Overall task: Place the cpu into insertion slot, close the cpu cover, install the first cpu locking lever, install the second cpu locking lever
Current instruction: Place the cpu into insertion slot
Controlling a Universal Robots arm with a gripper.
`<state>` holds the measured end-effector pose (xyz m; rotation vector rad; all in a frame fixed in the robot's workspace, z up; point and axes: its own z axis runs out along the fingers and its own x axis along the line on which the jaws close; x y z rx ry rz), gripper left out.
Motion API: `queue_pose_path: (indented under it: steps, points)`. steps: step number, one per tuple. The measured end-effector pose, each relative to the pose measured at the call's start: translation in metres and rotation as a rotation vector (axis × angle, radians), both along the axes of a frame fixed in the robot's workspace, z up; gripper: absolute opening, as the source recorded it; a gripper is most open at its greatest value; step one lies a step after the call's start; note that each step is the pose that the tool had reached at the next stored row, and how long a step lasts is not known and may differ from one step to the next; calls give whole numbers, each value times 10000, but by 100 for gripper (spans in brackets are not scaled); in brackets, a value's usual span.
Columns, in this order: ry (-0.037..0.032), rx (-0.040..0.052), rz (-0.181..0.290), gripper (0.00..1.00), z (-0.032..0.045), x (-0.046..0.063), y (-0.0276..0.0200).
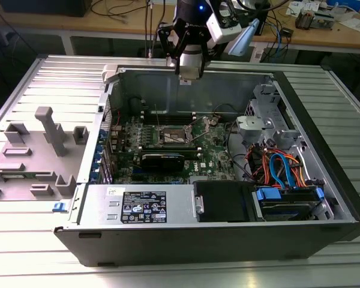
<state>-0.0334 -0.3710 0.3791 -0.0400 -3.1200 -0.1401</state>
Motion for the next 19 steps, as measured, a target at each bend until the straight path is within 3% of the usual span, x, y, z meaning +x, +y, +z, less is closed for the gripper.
queue_pose_path:
  steps: [19]
  points:
    - [-1, 1, -1, 54, -1, 0, -87]
